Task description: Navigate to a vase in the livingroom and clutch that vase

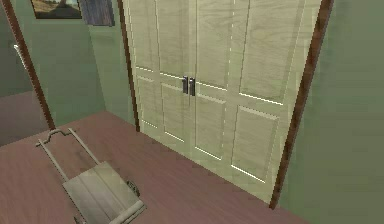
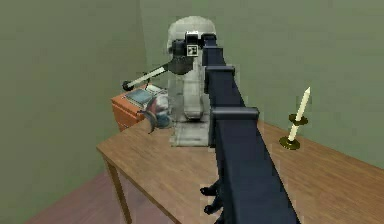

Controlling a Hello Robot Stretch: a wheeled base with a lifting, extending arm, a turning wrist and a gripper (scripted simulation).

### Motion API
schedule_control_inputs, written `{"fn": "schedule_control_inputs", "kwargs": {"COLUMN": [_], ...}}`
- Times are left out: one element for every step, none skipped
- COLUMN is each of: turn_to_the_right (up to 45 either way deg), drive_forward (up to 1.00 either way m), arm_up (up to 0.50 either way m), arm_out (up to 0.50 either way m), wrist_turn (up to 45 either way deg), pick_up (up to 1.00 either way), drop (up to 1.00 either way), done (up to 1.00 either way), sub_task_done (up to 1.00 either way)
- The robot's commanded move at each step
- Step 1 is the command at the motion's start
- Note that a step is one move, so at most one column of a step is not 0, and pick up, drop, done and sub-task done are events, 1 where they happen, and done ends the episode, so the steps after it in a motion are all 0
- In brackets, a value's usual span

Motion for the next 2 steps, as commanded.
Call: {"fn": "schedule_control_inputs", "kwargs": {"turn_to_the_right": [0.0, 0.0], "drive_forward": [0.00, 0.00], "arm_up": [0.00, 0.00], "arm_out": [0.00, 0.00], "wrist_turn": [-45.0, -27.0], "pick_up": [0.00, 0.00], "drop": [0.00, 0.00], "done": [0.00, 0.00], "sub_task_done": [0.00, 0.00]}}
